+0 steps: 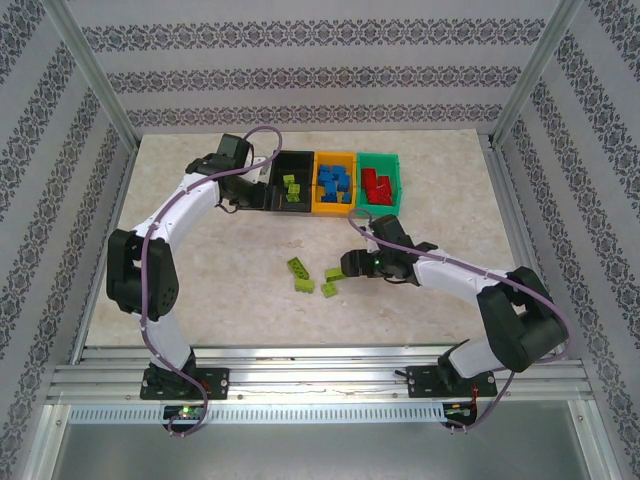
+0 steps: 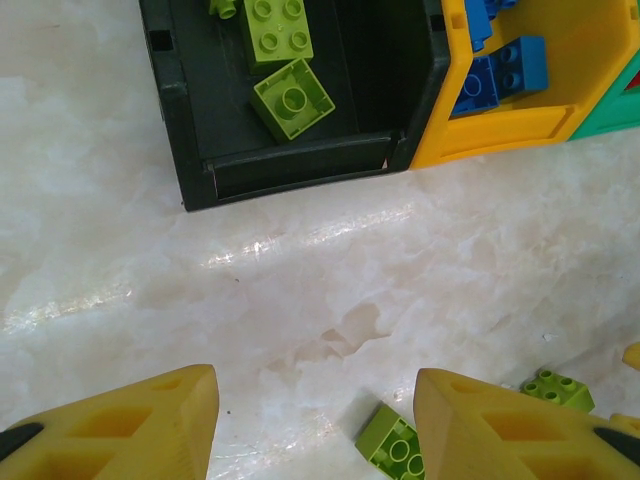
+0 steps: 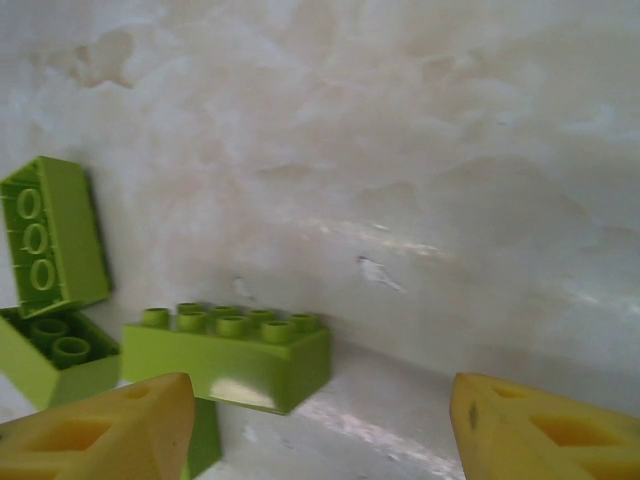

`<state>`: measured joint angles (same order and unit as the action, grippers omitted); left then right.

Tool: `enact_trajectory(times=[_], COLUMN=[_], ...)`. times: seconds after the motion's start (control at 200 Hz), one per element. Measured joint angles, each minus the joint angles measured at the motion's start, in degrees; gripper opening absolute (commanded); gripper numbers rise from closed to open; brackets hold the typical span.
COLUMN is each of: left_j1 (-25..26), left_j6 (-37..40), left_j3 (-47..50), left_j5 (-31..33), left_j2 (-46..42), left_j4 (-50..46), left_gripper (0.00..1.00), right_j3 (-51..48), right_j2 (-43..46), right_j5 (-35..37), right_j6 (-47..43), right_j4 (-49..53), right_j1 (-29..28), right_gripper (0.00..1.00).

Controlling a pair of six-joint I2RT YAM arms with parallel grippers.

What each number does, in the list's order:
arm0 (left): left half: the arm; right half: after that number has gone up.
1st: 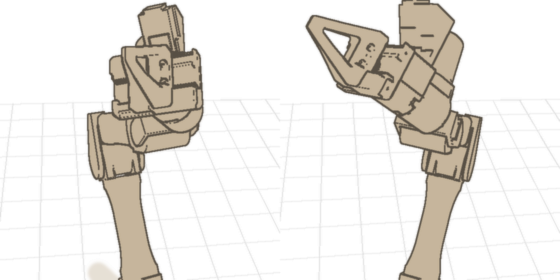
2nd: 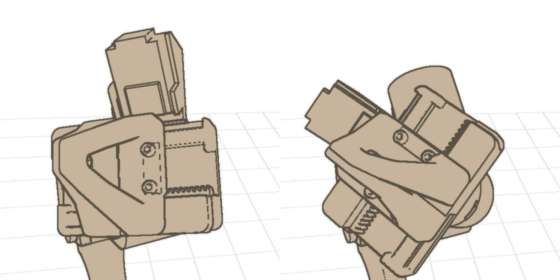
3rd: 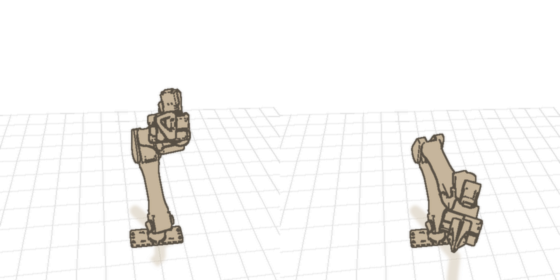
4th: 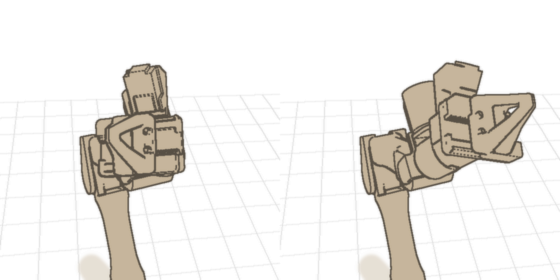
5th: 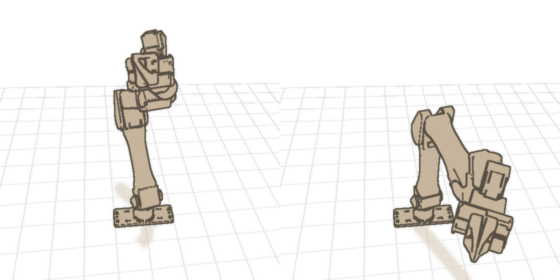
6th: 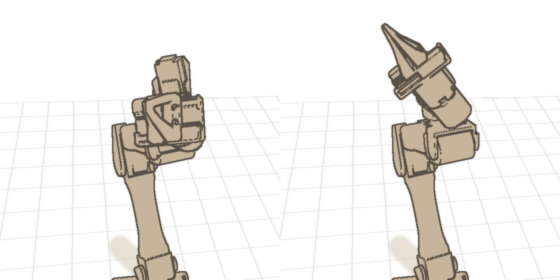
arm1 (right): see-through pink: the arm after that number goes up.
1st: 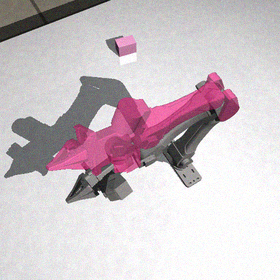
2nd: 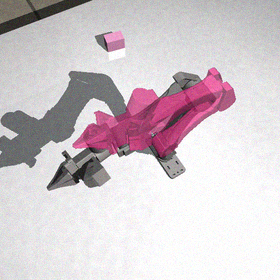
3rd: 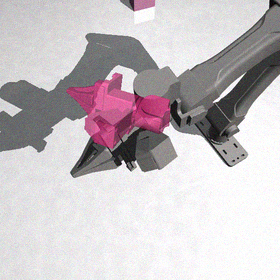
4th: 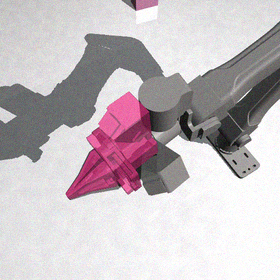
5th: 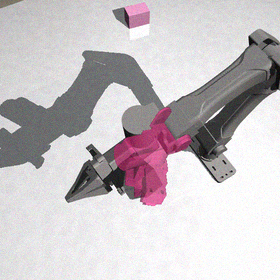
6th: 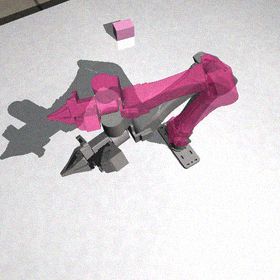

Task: Sort the legos into containers by color
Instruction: Pick up the lego from the center of the table.

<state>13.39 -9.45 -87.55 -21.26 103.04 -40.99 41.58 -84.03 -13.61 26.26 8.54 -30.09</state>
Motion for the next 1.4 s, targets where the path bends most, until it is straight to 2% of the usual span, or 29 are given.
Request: enact_trajectory(times=[0.265, 0.715, 0.859, 1.114, 1.399], left_j1=[0.0, 0.0, 0.0, 0.0, 0.0], left_j6=[0.3, 1.4, 1.7, 1.7, 1.7], left_j3=[0.0, 0.0, 0.0, 0.0, 0.0], left_j5=[0.5, 1.2, 1.6, 1.9, 2.1], left_j2=[0.0, 0.0, 0.0, 0.0, 0.0], left_j4=[0.0, 0.0, 0.0, 0.0, -0.1], left_gripper=[0.54, 0.54, 0.55, 0.55, 0.55], right_j3=[6.2, 15.6, 16.5, 17.0, 17.0], right_j2=[-5.8, -14.5, -16.3, -16.2, -11.8], right_j5=[0.9, 7.4, 8.5, 9.4, 10.8], right_j6=[0.3, -3.4, -3.8, -4.3, -5.3], right_j4=[3.2, 13.3, 15.1, 15.5, 15.4], right_j1=[-4.8, -10.7, -11.3, -11.3, -9.7], right_gripper=[0.8, 0.8, 0.77, 0.63, 0.6])
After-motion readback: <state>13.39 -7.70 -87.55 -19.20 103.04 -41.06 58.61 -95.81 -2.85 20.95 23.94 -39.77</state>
